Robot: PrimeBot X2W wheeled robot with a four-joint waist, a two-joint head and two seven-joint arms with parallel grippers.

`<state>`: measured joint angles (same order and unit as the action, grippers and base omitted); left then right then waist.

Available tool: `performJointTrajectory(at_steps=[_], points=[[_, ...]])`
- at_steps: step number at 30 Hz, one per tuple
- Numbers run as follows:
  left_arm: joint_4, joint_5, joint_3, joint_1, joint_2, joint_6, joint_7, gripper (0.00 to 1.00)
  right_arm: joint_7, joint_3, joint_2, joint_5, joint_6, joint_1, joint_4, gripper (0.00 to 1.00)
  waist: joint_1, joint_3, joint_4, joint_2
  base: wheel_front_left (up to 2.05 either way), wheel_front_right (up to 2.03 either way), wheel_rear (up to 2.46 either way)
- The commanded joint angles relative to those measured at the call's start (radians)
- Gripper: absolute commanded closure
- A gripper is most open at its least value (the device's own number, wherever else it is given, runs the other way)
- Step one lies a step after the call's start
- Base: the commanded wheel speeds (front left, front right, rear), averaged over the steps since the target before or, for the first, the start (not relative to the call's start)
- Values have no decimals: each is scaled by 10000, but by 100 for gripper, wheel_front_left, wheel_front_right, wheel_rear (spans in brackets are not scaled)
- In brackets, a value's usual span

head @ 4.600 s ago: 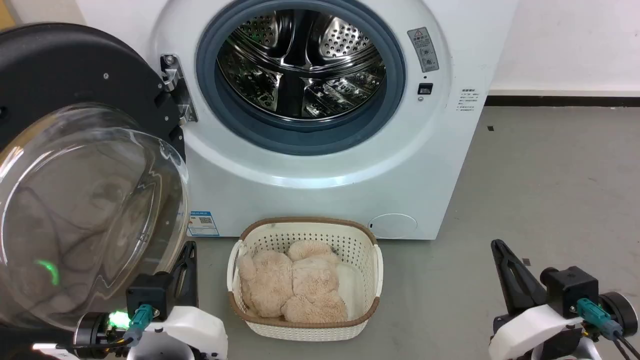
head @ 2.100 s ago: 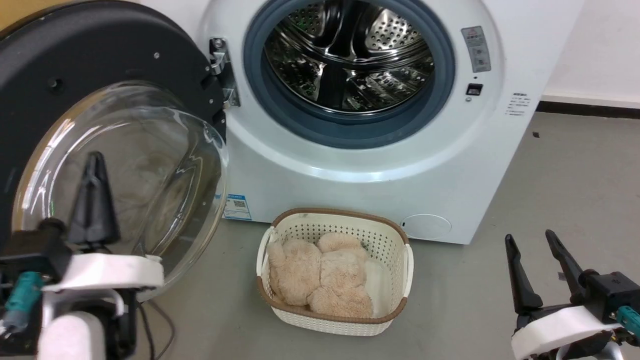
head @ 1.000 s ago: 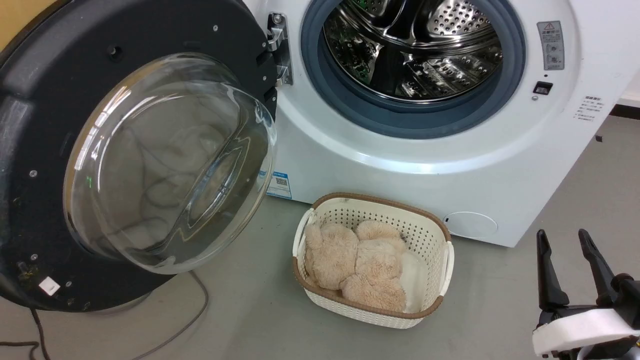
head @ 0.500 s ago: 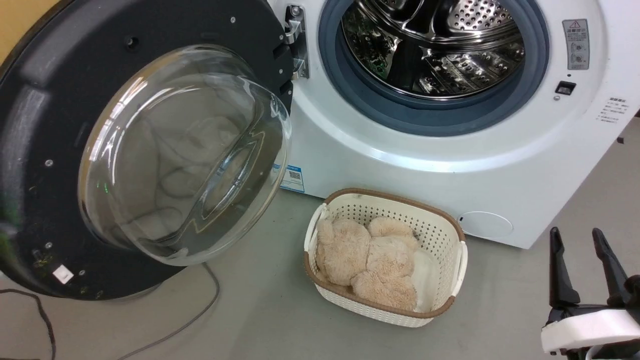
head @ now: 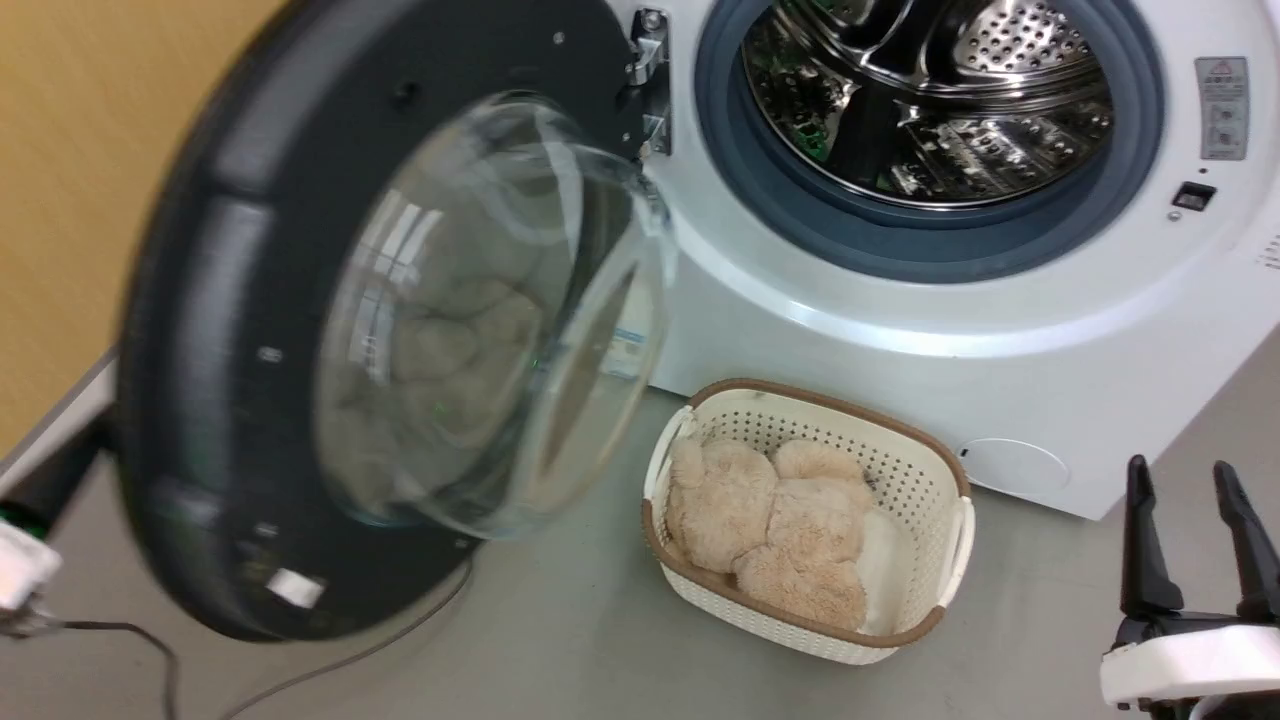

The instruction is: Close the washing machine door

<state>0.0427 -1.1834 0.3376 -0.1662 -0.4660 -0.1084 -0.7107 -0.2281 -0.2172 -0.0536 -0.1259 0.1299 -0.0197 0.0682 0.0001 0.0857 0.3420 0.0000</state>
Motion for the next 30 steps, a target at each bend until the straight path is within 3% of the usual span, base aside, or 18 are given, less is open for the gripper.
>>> performJointTrajectory(at_steps=[1, 9, 15, 22, 30], points=[[176, -277, -183, 86, -13, -92, -165, 100, -88, -60, 30, -51, 7, -23, 35, 0, -1, 29, 64, 0, 0, 0, 0], [2039, -1655, -1817, 595, 191, -179, -665, 100, -255, -187, 32, -105, 8, -76, 111, 0, -1, 87, 238, 0, 0, 0, 0], [2593, -2528, -3211, 319, 756, -222, -614, 100, -337, -167, 34, -122, 8, -148, 131, 0, -1, 85, -91, 0, 0, 0, 0], [2750, -2473, -4921, -226, 1522, -222, -85, 100, -337, -180, 34, -83, 8, -215, 120, 0, -1, 145, -816, 0, 0, 0, 0], [1966, -1969, -6434, -1111, 2103, -222, 1320, 100, -337, -145, 34, -52, 8, -405, 60, 0, -1, 349, -1887, 0, 0, 0, 0]])
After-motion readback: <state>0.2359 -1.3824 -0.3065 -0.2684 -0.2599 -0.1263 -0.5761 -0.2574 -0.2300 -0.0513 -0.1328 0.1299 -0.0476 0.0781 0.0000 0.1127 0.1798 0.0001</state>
